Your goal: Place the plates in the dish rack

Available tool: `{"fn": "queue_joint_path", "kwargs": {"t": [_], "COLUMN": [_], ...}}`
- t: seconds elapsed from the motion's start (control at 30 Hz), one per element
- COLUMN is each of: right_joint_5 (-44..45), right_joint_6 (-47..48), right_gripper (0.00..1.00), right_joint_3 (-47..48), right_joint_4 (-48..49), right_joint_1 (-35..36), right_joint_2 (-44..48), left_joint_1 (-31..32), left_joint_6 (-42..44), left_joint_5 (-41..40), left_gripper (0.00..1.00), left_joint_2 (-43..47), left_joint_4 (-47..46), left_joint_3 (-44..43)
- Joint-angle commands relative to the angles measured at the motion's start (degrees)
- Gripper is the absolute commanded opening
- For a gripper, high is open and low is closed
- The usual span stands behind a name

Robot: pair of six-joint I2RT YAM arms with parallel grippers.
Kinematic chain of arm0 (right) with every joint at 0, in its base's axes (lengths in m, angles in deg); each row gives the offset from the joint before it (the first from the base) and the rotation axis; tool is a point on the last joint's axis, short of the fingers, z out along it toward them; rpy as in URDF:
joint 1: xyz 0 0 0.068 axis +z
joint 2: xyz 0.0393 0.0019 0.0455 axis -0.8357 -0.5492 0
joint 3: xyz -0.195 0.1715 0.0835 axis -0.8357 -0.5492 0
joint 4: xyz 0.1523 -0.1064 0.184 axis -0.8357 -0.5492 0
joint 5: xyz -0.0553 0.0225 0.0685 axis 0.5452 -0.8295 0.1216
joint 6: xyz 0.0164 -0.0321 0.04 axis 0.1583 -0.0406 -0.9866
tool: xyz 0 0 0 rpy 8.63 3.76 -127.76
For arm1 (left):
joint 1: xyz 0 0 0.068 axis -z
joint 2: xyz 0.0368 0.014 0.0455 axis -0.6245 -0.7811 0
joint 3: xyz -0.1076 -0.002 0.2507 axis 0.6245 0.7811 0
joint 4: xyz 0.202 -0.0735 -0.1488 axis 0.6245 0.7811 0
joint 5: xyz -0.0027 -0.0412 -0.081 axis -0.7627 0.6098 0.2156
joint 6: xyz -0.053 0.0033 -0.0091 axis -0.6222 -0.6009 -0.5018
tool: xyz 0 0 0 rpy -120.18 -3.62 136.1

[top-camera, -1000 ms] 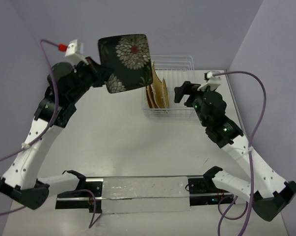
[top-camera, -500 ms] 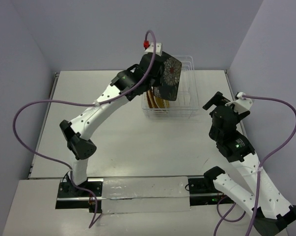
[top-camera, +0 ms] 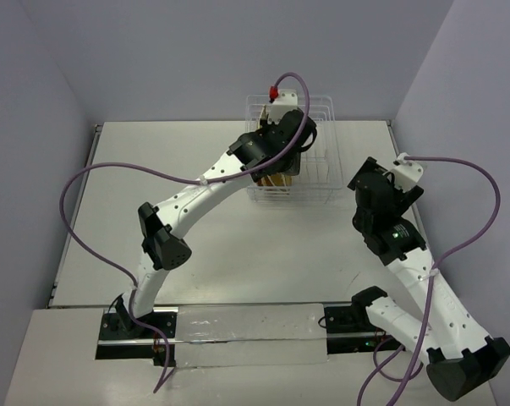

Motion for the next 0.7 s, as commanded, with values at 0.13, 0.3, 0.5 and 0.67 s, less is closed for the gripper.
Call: {"fn": "queue_joint_path", "kwargs": {"t": [0.13,0.3,0.5,0.67], "right_joint_5": [0.3,-0.9,-2.2,-2.2], "right_joint_6": [-2.7,-3.2,-3.5,-3.5], "right_gripper": [1.0,1.0,1.0,1.0], "right_joint_3": [-1.7,-2.2,-2.7,-2.6], "right_joint_4": [0.4,0.4,0.4,0.4], "right_joint_1": [-2.3,-3.5,-4.5,-4.7], "right_joint_2": [-1.8,-2.5,-2.9,-3.5], "left_joint_1": [2.8,4.5,6.7,7.2], "left_joint_6": [-1.2,0.5,7.9,11.2], "left_joint_5": [-8.5,-15.8,-24.9,-25.8], "left_gripper": [0.0,0.0,0.0,0.0], "left_joint_2": [-1.7,-3.4,-4.2,-5.1], "left_joint_4": [-9.3,-10.5,-16.4,-20.1], "left_joint_3": [-5.7,-6.4,-5.8,-4.7]}}
